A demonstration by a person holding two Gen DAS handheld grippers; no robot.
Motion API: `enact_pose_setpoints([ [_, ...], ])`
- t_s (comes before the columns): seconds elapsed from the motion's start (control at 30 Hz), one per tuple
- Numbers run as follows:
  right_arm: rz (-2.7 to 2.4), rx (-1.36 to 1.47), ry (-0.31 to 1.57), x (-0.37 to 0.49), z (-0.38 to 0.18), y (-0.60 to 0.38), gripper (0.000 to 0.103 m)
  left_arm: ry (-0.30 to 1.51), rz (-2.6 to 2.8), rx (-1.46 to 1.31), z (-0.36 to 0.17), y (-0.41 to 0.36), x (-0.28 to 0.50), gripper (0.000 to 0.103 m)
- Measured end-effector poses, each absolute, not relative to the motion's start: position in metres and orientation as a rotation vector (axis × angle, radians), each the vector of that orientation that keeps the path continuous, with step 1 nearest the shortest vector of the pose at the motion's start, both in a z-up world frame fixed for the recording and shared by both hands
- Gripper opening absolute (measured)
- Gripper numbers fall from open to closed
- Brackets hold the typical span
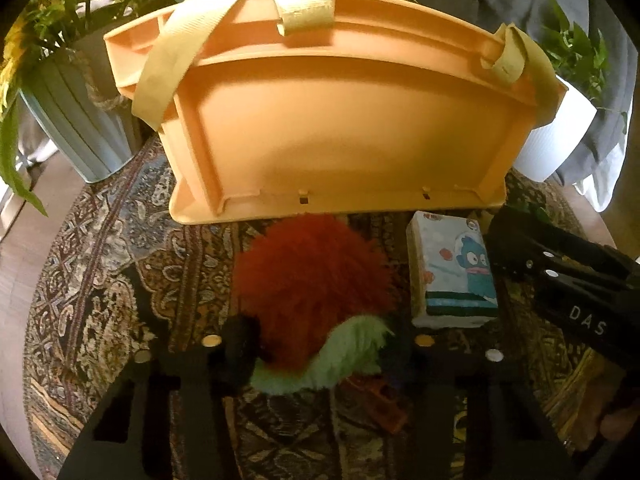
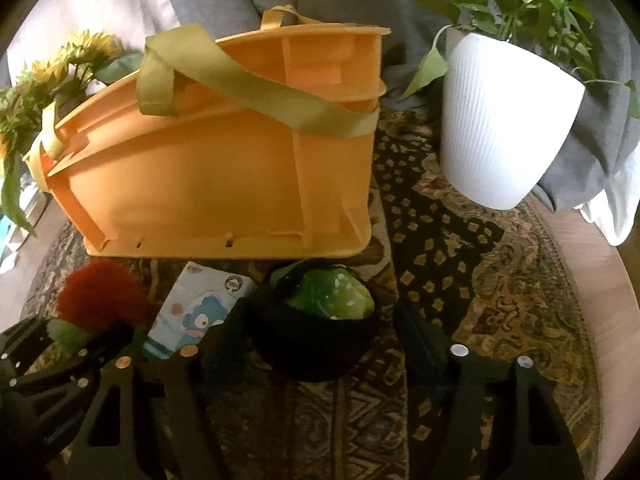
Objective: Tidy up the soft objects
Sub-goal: 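Grasp the red fluffy pom-pom toy with the left tool while the right tool grasps the black round toy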
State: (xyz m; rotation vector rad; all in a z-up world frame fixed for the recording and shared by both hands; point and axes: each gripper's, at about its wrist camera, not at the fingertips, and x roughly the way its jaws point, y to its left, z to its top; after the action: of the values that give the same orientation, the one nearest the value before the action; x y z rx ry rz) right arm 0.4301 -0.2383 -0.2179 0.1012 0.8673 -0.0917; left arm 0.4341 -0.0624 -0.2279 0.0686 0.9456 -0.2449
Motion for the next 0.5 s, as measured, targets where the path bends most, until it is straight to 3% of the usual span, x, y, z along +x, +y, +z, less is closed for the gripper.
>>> enact_pose_setpoints([
  [0.13,-0.078,0.093,0.875,0.430,-0.219,-0.236,0.062,0.942,-0.247,0.075,-0.230,-0.063,0.434,0.042],
  [0.5,-0.079,0.081,0.864,0.419,-0.207,-0.232,0.062,0.902,-0.254,0.088,-0.217,-0.058,0.424,0.038],
])
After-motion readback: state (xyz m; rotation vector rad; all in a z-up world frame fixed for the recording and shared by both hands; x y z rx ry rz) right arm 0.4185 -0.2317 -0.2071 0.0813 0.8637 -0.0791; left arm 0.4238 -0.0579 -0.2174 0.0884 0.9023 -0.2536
